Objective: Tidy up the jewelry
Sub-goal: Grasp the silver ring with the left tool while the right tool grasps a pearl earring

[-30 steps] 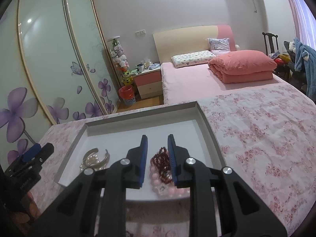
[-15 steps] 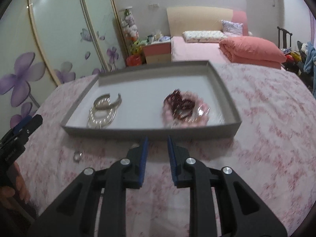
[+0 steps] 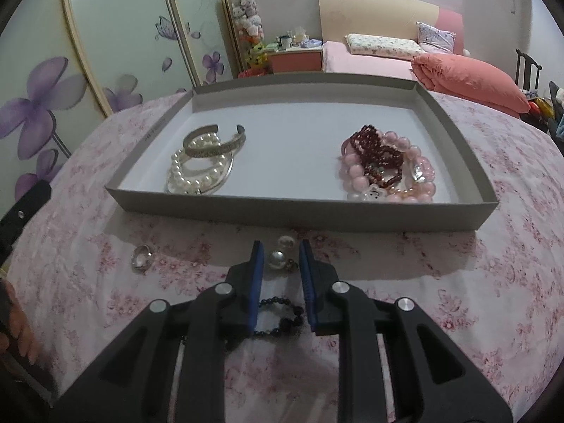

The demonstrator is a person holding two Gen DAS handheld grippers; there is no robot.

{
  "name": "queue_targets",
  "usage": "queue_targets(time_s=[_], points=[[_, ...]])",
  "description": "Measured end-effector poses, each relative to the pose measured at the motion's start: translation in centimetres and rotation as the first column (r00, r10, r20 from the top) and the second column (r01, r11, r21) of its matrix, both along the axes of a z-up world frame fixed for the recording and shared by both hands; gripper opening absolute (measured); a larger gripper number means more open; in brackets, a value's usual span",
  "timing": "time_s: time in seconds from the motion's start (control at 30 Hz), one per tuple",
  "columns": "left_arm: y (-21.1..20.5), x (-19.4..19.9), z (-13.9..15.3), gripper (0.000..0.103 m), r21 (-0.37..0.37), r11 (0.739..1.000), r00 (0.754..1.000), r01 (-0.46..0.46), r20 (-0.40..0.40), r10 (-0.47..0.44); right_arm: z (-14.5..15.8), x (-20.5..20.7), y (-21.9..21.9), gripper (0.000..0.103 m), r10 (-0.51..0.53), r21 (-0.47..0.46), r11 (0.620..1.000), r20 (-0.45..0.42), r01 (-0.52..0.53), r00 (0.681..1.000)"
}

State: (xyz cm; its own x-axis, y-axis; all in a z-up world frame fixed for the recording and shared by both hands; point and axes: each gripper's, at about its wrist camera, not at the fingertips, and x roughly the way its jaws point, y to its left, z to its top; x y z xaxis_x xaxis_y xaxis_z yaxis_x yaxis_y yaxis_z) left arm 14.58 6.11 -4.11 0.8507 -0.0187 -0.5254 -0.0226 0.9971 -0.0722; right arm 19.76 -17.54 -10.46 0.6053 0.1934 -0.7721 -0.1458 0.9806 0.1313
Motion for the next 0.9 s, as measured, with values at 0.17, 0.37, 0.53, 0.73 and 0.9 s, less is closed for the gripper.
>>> queue_targets(time_s=[0.17, 0.37, 0.53, 0.73, 0.9], points=[[-0.3, 0.0, -0.2, 0.076, 0.005, 1.0, 1.0, 0.011, -0.007, -0.011, 0.0, -0.2, 0.1, 0.018, 0.003, -0.03, 1.0, 0.007, -0.003, 1.0], [-1.0, 0.0, -0.1, 0.076, 0.003, 0.999, 0.999, 0.042, -0.021, -0.042, 0.1, -0.9, -2.2, 0.016, -0.052, -0.047, 0.998, 0.008, 0.053, 0.999], [-3.0, 0.1, -0.6, 0.076, 0.009, 0.993, 0.991, 0.121, -0.061, -0.121, 0.0, -0.7, -5.8, 0.016, -0.146, -0.048, 0.988, 0.001, 0.146, 0.989], [-6.7, 0.5, -1.7, 0.076, 0.042, 0.97, 0.962, 0.239, -0.148, -0.23, -0.3, -1.1, -6.5, 0.016, -0.151, -0.069, 0.986, 0.005, 0.151, 0.988], [-8.9, 1.6, -3.3, 0.076, 0.104, 0.962, 0.946, 0.253, -0.233, -0.223, -0.3, -1.1, -6.5, 0.015, -0.153, -0.06, 0.986, 0.004, 0.153, 0.988]])
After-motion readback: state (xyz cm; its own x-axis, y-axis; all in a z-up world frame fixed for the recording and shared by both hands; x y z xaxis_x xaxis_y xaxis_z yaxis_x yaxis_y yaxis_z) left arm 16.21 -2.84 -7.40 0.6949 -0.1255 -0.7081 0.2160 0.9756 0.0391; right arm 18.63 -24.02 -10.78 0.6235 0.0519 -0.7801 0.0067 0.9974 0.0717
